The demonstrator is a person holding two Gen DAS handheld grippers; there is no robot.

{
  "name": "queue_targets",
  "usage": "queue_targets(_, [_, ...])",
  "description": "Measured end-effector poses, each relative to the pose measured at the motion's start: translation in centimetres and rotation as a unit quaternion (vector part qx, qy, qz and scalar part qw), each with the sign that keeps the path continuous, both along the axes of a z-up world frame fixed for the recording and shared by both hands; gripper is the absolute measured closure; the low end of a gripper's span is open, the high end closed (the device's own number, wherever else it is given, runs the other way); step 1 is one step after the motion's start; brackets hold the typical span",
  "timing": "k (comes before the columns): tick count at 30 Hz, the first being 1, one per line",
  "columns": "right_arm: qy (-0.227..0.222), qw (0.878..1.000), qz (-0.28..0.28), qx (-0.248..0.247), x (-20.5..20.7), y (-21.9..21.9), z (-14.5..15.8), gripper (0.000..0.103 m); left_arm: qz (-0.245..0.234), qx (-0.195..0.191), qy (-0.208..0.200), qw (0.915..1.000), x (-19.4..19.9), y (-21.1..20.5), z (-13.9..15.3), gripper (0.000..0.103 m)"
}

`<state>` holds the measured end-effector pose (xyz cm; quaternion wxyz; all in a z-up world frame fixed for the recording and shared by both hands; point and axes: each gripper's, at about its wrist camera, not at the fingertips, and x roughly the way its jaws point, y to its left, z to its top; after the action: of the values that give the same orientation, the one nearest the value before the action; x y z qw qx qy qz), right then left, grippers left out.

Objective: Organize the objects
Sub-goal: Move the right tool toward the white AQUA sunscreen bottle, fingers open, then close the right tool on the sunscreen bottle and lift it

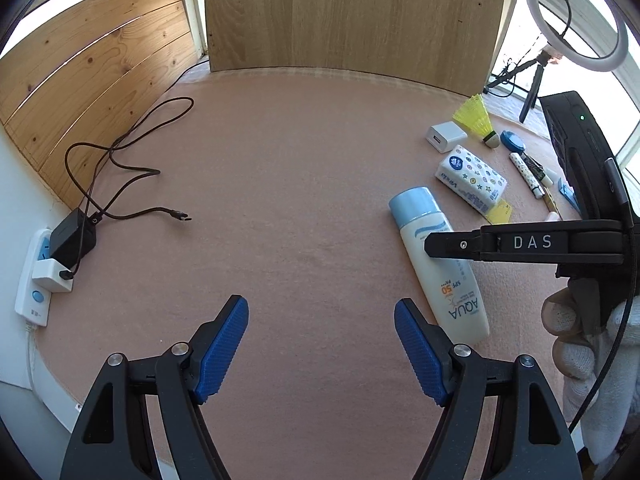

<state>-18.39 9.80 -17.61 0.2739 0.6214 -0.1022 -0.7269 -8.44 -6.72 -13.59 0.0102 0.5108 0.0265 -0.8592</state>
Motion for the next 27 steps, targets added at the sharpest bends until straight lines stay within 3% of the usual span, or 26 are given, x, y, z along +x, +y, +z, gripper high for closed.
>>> queue_targets(5, [0.010, 1.000, -0.022, 0.013, 2.0, 0.6, 0.3, 0.068, -0.052, 0.028, -0.005, 0.9982, -0.5, 1.4, -0.4, 0.024])
queue_targets(8, [0.028, 0.999, -0.038, 0.024, 2.5, 1.1, 1.1, 0.054, -0.084, 0.054, -0.013, 0.9949, -0.8, 2.4, -0.9, 0.024])
queue_targets(12, [0.043, 0.997, -0.049, 0.045, 2.7, 1.4, 2.0, 0.053, -0.106, 0.070, -0.020, 0.9917, -1.7, 3.3, -1.7, 0.024])
queue_targets(22, [0.020, 0.998, -0.042, 0.041, 2.1, 1.4, 1.2, 0.053, -0.116, 0.121, -0.066, 0.9837, -3.5, 4.5, -4.8, 0.024])
queue_targets(27, [0.002, 0.999, -0.021, 0.032, 1.9, 1.4, 0.2, 0.053, -0.084, 0.145, -0.073, 0.9832, -3.8, 4.5, -5.8, 0.024])
